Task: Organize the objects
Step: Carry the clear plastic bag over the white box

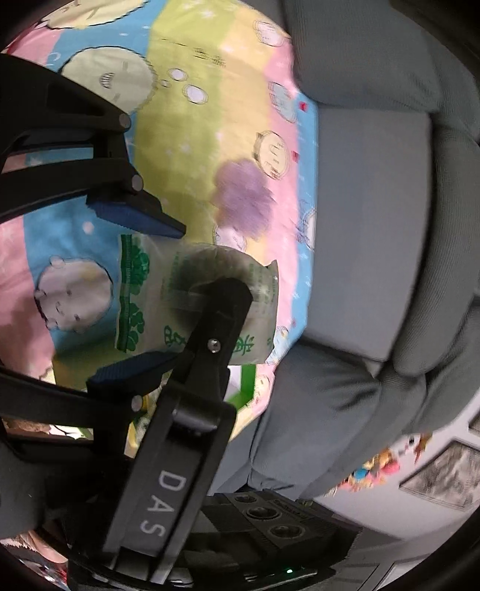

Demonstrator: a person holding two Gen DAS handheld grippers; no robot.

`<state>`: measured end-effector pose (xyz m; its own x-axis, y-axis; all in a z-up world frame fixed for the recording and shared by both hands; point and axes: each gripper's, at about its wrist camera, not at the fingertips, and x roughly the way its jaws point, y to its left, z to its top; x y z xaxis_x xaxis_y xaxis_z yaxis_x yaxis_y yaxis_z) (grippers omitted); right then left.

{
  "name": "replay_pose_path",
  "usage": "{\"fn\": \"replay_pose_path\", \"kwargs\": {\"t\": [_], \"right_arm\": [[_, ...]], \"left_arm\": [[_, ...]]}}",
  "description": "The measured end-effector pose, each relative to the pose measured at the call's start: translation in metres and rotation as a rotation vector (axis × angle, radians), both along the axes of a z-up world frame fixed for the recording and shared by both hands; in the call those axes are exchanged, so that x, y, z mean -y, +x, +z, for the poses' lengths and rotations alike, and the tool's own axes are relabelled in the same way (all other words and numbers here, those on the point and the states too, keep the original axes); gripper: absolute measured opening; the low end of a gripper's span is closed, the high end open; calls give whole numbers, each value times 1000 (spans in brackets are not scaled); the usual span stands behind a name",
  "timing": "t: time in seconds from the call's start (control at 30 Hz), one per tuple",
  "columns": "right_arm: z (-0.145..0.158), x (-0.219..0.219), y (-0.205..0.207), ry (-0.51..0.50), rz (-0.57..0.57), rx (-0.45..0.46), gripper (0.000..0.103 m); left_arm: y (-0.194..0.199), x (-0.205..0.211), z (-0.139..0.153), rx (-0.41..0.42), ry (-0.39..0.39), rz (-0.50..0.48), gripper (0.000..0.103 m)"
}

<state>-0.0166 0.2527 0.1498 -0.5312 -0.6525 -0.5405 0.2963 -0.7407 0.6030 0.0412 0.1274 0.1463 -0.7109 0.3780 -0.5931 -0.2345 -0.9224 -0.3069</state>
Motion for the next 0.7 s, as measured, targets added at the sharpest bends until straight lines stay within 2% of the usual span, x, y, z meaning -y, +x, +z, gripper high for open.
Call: {"fn": "replay_pose_path", "kwargs": {"t": [0.1,0.27,0.5,0.7], "right_arm": [[12,-23,6,-24,-31,-33,54],[18,-65,10,-81,-112,-54,54],[11,-112,9,-150,-203,-40,54],[2,-139,9,-177,-263,-7,54]], "left_arm": [[6,-25,14,-70,-27,-53,55],[3,-63,23,-104,-60,-118,55],[-5,-106,25,-124,-111,-202,55],[-17,-129,17,-94,-111,-259,55]]}}
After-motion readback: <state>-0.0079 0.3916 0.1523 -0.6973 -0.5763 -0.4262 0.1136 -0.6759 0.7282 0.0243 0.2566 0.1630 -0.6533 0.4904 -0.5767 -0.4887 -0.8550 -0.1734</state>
